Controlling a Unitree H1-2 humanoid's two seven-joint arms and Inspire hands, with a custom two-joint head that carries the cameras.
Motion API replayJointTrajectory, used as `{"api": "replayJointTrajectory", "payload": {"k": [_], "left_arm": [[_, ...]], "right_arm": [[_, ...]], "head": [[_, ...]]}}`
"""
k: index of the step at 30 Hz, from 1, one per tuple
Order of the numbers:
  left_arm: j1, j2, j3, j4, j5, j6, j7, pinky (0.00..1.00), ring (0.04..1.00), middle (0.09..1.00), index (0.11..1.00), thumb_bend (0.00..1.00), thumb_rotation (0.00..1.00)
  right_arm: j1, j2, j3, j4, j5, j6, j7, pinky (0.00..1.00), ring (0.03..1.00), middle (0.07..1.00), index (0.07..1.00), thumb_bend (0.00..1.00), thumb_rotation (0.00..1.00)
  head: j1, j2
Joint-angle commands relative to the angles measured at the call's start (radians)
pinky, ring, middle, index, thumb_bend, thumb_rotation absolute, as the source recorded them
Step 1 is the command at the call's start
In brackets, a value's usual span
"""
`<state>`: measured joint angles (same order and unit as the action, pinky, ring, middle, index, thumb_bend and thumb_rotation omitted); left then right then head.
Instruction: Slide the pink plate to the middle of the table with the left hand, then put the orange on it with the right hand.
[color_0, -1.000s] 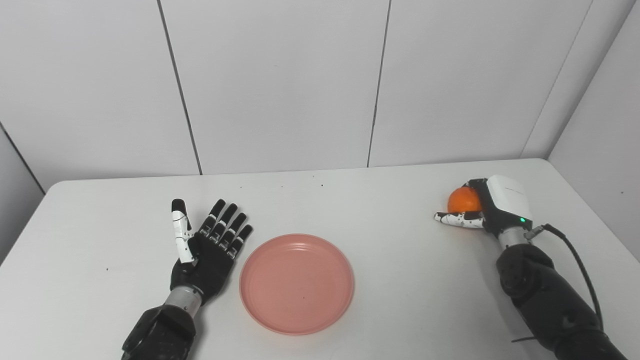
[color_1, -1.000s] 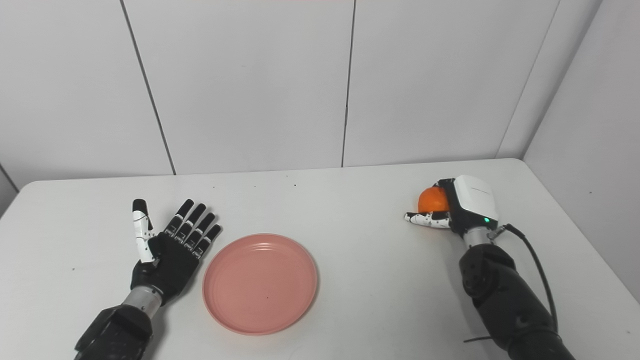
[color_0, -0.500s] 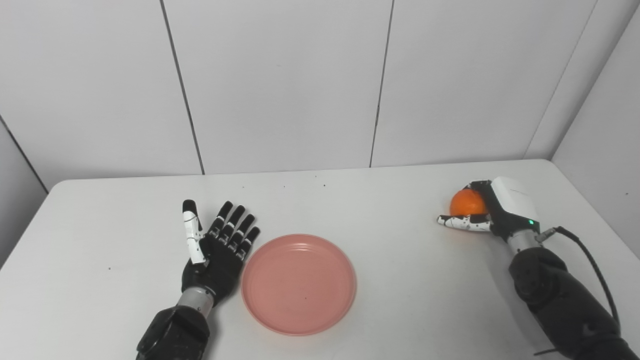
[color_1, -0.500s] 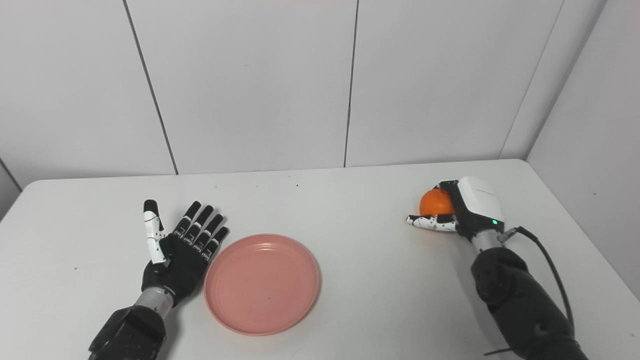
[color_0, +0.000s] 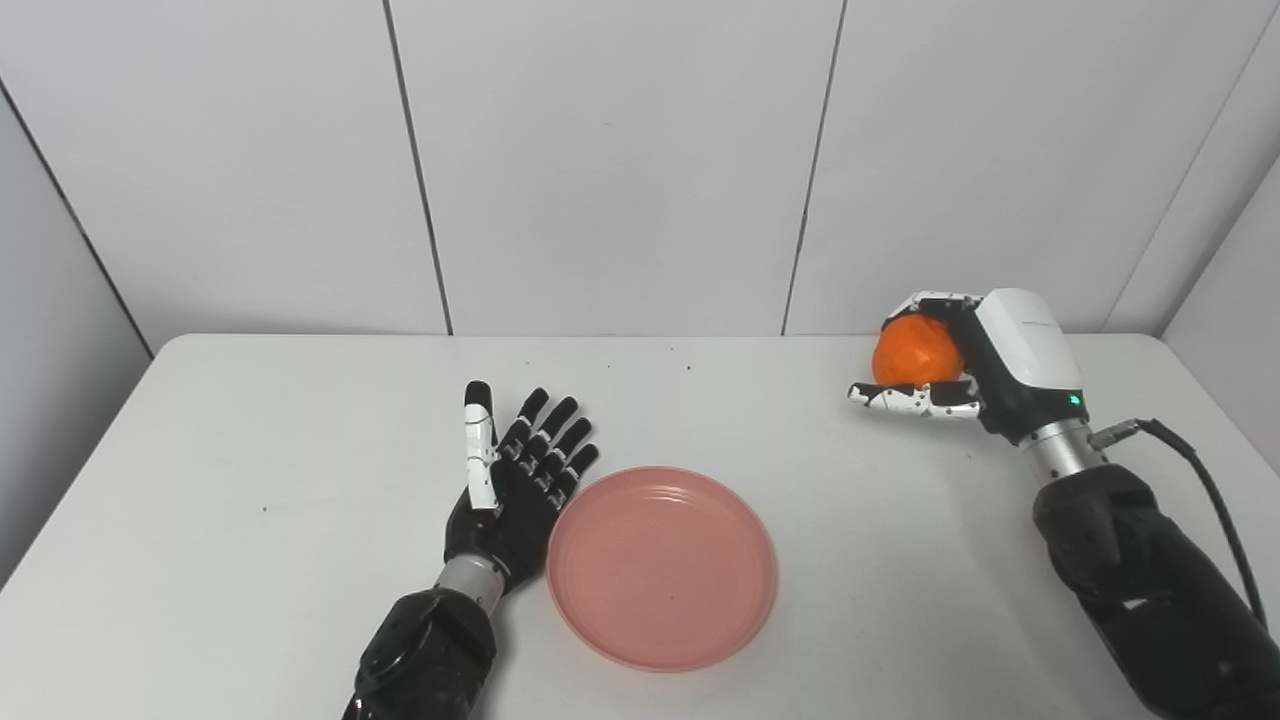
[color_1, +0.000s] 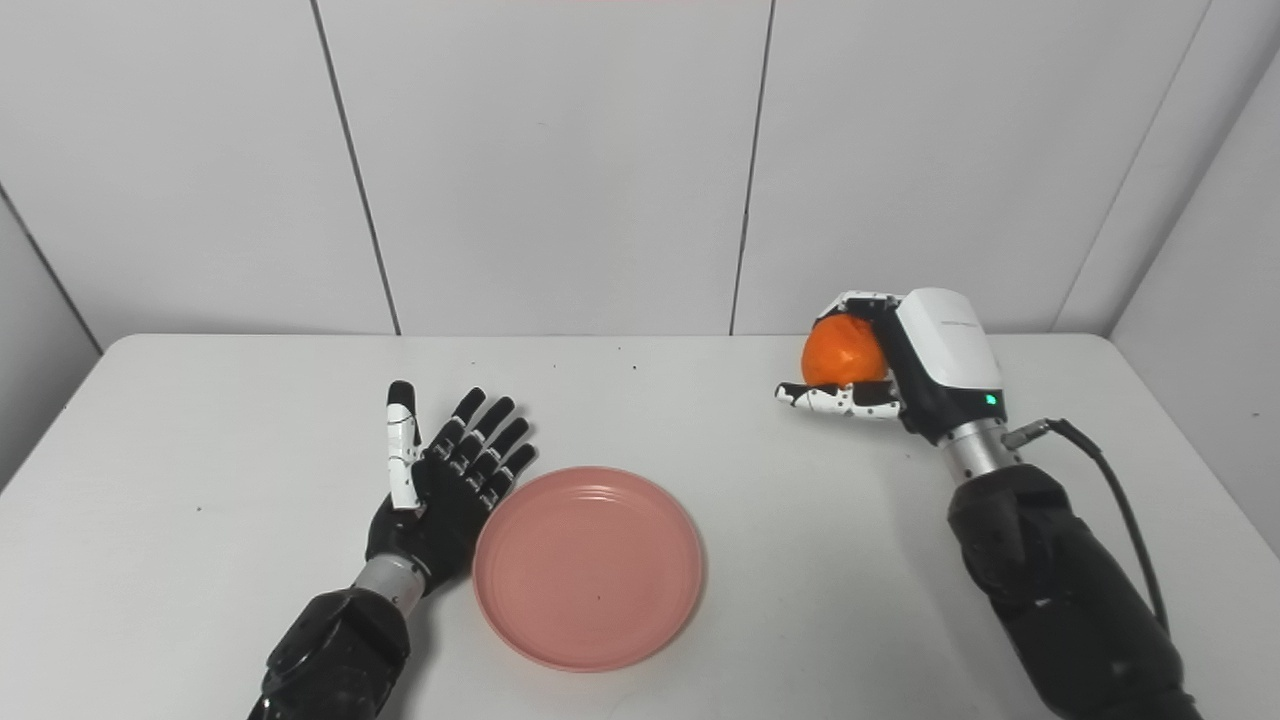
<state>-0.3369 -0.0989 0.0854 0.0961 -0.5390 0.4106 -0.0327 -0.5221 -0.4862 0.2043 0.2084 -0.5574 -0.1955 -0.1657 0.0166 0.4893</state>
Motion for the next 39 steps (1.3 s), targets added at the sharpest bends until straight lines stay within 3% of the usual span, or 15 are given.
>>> {"api": "replayJointTrajectory", "payload": {"k": [1, 3, 7, 11, 14, 20, 29, 34, 39], "left_arm": [[-0.004, -0.016, 0.003, 0.017, 0.022, -0.008, 0.007, 0.96, 0.946, 0.952, 1.000, 0.73, 0.92], [-0.008, -0.018, 0.002, 0.026, 0.027, -0.011, 0.002, 0.96, 0.942, 0.951, 1.000, 0.73, 0.92], [-0.013, -0.022, -0.001, 0.046, 0.037, -0.016, -0.009, 0.96, 0.944, 0.958, 1.000, 0.73, 0.93], [-0.018, -0.022, 0.001, 0.056, 0.036, -0.013, -0.015, 0.96, 0.935, 0.953, 1.000, 0.73, 0.94], [-0.017, -0.017, 0.000, 0.059, 0.037, -0.016, -0.027, 0.96, 0.937, 0.955, 1.000, 0.73, 0.95], [-0.011, -0.004, 0.017, 0.049, 0.031, -0.008, -0.030, 0.95, 0.930, 0.941, 1.000, 0.73, 0.93], [-0.005, 0.024, 0.049, 0.037, 0.008, 0.010, -0.054, 0.95, 0.937, 0.944, 1.000, 0.75, 0.91], [-0.007, 0.037, 0.060, 0.035, -0.001, 0.016, -0.062, 0.94, 0.926, 0.936, 1.000, 0.76, 0.90], [-0.007, 0.037, 0.071, 0.022, -0.010, 0.031, -0.057, 0.95, 0.929, 0.941, 1.000, 0.75, 0.90]], "right_arm": [[-0.028, -0.011, -0.028, -0.048, 0.020, -0.049, 0.004, 0.13, 0.181, 0.261, 0.354, 0.51, 0.36], [-0.027, -0.003, -0.032, -0.069, 0.020, -0.058, 0.012, 0.13, 0.183, 0.265, 0.360, 0.52, 0.34], [-0.018, 0.021, -0.032, -0.132, 0.027, -0.057, 0.044, 0.15, 0.205, 0.290, 0.394, 0.50, 0.39], [-0.004, 0.045, -0.021, -0.163, 0.048, -0.087, 0.075, 0.16, 0.209, 0.295, 0.415, 0.50, 0.28], [0.012, 0.068, -0.015, -0.175, 0.056, -0.100, 0.097, 0.16, 0.210, 0.293, 0.393, 0.51, 0.36], [0.045, 0.126, 0.001, -0.193, 0.035, -0.090, 0.127, 0.18, 0.223, 0.306, 0.382, 0.52, 0.32], [0.095, 0.218, 0.032, -0.239, -0.010, -0.033, 0.171, 0.18, 0.229, 0.311, 0.400, 0.51, 0.38], [0.101, 0.243, 0.040, -0.238, -0.038, -0.022, 0.192, 0.22, 0.274, 0.353, 0.426, 0.51, 0.41], [0.111, 0.260, 0.055, -0.214, -0.058, -0.018, 0.201, 0.21, 0.257, 0.332, 0.403, 0.50, 0.43]], "head": [[0.022, 0.001], [0.038, -0.001], [0.058, -0.006], [0.063, -0.007], [0.061, -0.008], [0.035, -0.005], [-0.028, 0.007], [-0.056, 0.017], [-0.069, 0.022]]}}
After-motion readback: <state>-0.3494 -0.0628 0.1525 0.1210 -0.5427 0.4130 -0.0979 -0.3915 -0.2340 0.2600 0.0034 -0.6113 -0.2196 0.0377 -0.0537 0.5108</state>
